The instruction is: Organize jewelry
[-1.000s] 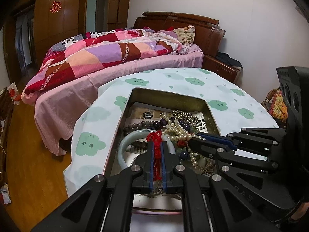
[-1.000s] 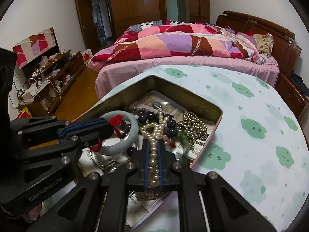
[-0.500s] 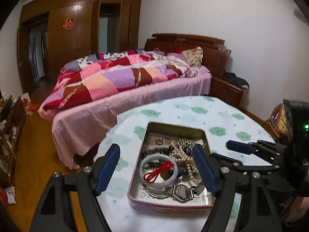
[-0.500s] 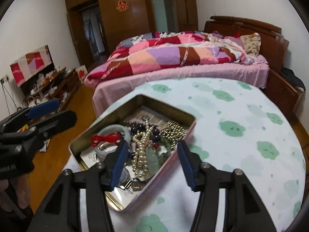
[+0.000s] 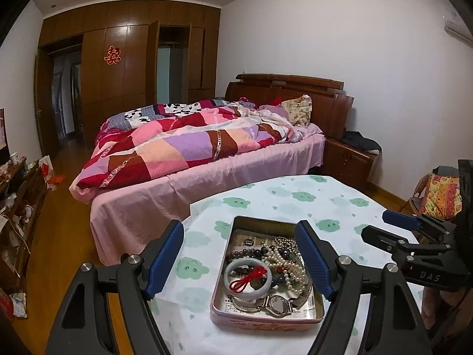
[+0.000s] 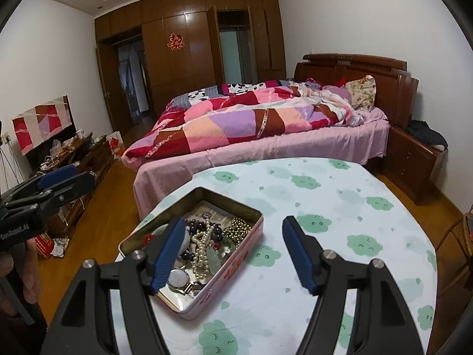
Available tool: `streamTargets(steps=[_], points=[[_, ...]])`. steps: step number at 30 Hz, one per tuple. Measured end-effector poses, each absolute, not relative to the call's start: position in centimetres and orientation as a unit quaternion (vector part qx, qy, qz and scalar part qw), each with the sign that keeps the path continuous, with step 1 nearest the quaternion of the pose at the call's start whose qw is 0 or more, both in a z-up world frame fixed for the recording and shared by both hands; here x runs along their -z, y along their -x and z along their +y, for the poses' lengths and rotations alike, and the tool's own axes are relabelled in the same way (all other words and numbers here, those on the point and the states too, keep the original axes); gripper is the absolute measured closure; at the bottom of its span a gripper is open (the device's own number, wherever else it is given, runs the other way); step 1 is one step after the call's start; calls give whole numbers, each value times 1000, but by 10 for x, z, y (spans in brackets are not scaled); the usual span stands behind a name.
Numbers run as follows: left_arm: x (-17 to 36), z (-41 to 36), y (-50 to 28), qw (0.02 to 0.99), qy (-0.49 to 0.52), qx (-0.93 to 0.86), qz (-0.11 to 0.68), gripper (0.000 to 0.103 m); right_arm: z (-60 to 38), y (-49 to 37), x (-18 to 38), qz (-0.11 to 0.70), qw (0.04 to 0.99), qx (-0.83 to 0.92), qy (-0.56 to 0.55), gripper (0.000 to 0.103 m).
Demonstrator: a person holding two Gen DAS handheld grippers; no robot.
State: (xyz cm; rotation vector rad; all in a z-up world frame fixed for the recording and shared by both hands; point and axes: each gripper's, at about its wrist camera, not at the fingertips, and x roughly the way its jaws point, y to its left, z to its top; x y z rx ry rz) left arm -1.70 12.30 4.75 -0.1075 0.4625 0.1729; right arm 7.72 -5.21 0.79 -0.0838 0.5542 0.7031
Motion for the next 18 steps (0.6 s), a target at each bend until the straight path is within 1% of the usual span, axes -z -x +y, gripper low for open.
streamTargets(steps=[18], points=[[-46,121,18,968,51,-89,231,25,-58,-74,-6,263,902,-341,38,28]])
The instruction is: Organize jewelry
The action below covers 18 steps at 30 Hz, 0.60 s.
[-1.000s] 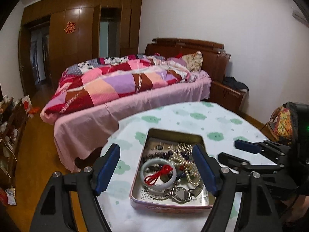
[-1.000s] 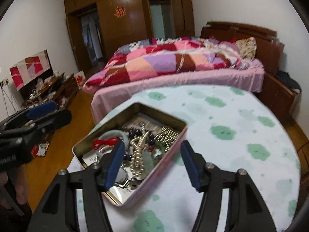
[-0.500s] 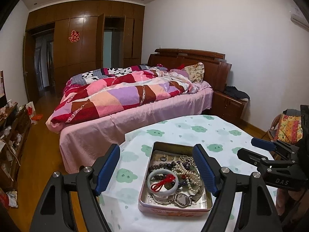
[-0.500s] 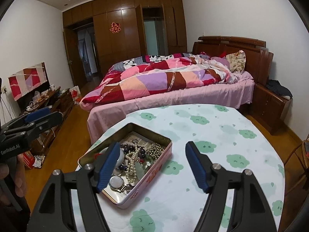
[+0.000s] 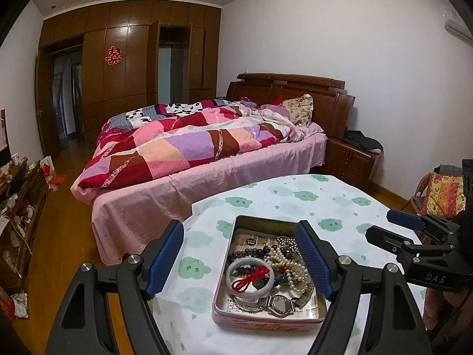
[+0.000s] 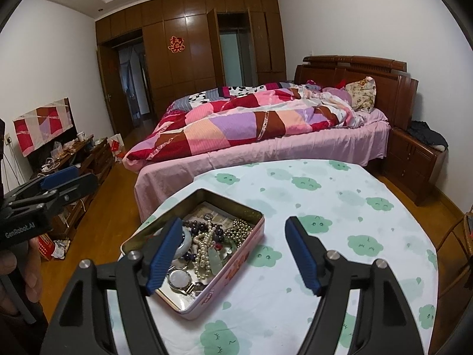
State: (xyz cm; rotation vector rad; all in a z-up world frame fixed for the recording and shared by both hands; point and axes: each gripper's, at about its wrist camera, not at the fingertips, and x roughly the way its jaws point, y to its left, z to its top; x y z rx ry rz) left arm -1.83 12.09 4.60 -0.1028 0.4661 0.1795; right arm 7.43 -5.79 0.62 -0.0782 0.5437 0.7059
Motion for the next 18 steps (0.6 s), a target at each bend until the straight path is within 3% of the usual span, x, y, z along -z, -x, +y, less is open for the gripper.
streamTargets(steps=[18], points=[[-46,121,17,967,49,-92,233,25,-60,-73,-6,264,901,-341,38,26]])
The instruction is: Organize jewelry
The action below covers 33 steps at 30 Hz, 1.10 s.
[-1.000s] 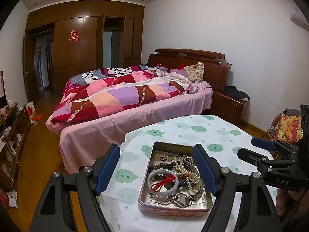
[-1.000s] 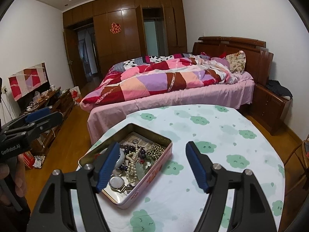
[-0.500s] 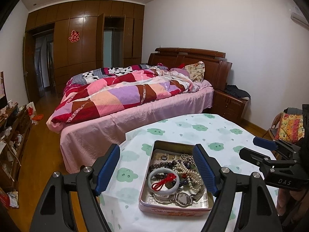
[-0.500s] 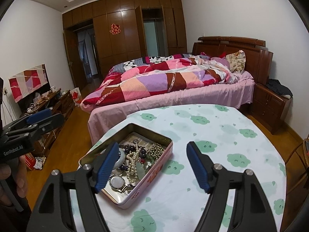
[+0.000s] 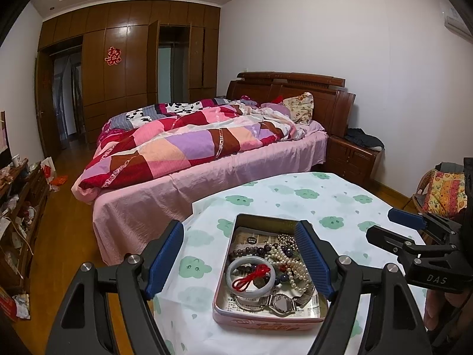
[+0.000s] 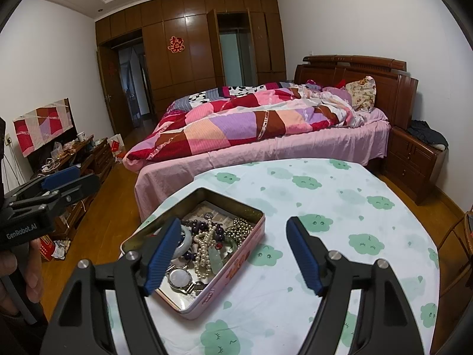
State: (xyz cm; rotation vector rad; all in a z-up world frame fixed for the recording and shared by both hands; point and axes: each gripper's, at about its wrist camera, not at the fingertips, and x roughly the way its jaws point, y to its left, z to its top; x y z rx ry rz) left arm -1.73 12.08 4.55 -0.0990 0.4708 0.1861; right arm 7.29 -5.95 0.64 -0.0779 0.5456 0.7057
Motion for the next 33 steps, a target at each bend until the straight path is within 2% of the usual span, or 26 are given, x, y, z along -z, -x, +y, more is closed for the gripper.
streamTargets(steps=[18,22,33], points=[[-42,120,14,965,50,-90,239,25,-60,-73,-6,263,902,-341,38,26],[-42,117,14,966,42,-89,237,18,-59,-73,-6,263,902,-341,38,26],[-41,114,13,967,28,-96,235,17,-59,-71,-7,263,901,-342,38,26]])
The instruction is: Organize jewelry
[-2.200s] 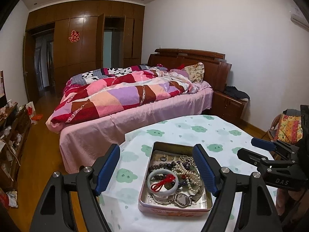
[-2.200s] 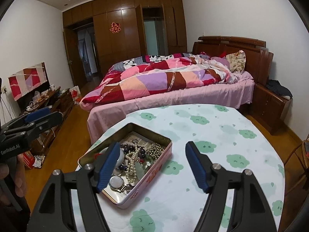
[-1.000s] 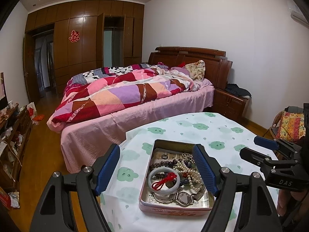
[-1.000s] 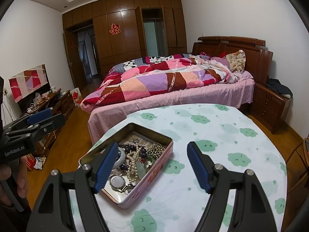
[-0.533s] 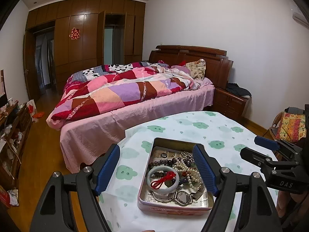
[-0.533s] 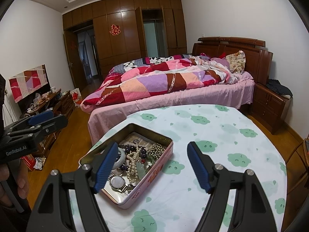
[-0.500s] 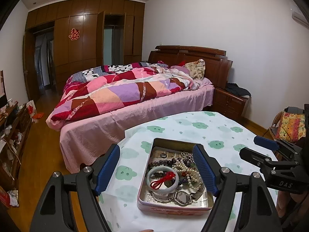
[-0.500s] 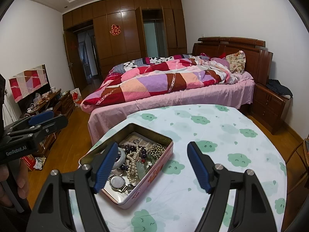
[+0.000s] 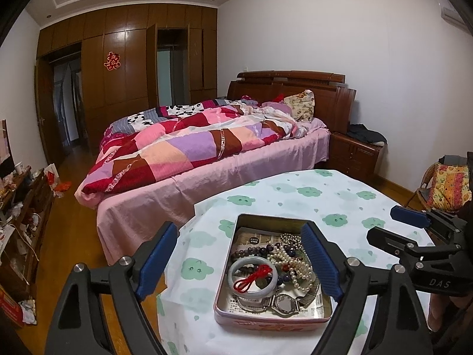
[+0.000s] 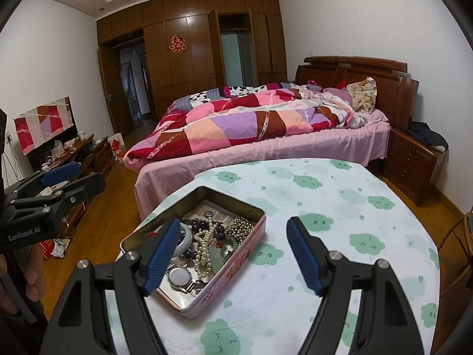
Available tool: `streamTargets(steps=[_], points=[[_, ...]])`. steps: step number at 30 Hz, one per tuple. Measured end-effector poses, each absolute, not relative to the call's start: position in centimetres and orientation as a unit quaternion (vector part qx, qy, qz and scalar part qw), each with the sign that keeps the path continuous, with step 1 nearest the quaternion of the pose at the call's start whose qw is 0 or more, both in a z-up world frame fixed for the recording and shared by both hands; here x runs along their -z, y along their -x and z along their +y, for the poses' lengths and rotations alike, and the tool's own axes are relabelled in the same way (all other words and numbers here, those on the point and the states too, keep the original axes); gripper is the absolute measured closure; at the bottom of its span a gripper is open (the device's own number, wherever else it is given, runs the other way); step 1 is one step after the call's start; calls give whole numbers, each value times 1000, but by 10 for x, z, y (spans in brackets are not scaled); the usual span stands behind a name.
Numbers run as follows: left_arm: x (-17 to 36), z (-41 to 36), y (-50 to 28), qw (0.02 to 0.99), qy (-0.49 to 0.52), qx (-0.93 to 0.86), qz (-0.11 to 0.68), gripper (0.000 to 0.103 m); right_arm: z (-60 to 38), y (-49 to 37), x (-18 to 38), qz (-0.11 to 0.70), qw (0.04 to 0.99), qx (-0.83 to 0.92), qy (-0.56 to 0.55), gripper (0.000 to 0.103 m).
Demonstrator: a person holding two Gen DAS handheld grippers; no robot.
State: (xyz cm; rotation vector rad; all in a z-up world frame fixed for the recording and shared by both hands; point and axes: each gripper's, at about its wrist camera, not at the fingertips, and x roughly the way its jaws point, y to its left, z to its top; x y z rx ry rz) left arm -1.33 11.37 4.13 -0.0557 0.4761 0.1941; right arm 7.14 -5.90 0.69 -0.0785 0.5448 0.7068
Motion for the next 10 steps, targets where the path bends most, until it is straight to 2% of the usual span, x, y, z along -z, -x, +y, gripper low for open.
streamTargets(steps=[10], points=[[-40,109,12,968,17,-88,235,17,-59,-69,-5,265,902,-338,37,22]])
